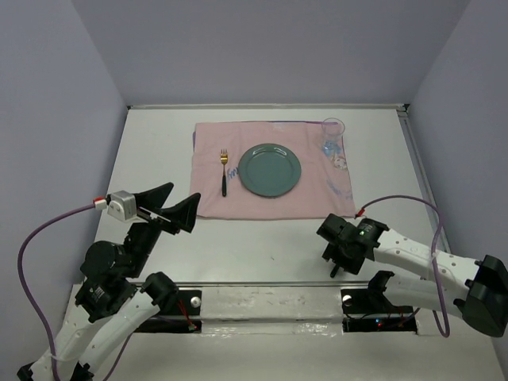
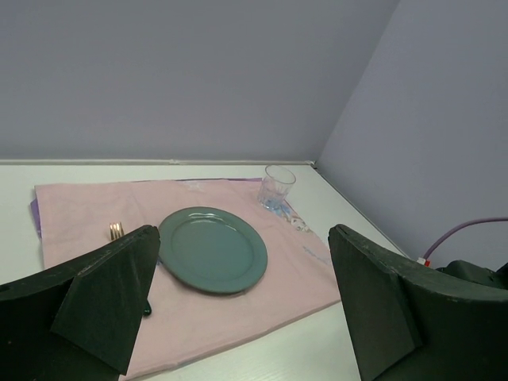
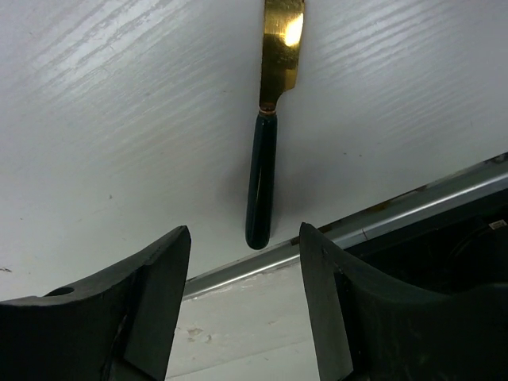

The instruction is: Set the dinner table for one person

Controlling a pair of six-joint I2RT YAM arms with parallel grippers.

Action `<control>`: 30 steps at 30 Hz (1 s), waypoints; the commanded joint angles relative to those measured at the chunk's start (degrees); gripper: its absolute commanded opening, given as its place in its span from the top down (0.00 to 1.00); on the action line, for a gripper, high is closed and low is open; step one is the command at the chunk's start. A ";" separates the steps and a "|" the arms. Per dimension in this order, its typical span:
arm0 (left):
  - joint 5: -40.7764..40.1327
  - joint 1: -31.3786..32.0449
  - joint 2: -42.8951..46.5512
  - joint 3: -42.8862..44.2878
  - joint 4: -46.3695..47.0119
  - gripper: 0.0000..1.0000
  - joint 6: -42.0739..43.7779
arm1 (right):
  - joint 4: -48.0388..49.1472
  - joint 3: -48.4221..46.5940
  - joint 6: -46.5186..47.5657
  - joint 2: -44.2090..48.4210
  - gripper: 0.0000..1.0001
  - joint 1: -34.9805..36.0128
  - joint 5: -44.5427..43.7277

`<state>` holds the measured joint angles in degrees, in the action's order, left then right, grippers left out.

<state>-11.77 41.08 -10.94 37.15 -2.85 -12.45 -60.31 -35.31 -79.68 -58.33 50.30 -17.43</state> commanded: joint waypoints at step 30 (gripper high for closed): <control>-1.85 4.27 1.27 1.88 2.15 0.01 2.17 | 6.44 2.79 -9.53 -8.39 1.00 0.41 -3.14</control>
<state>-12.78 45.01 -8.97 37.21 -2.87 -11.42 -55.46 -32.18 -87.92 -66.26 50.30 -16.60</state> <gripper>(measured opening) 0.989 0.129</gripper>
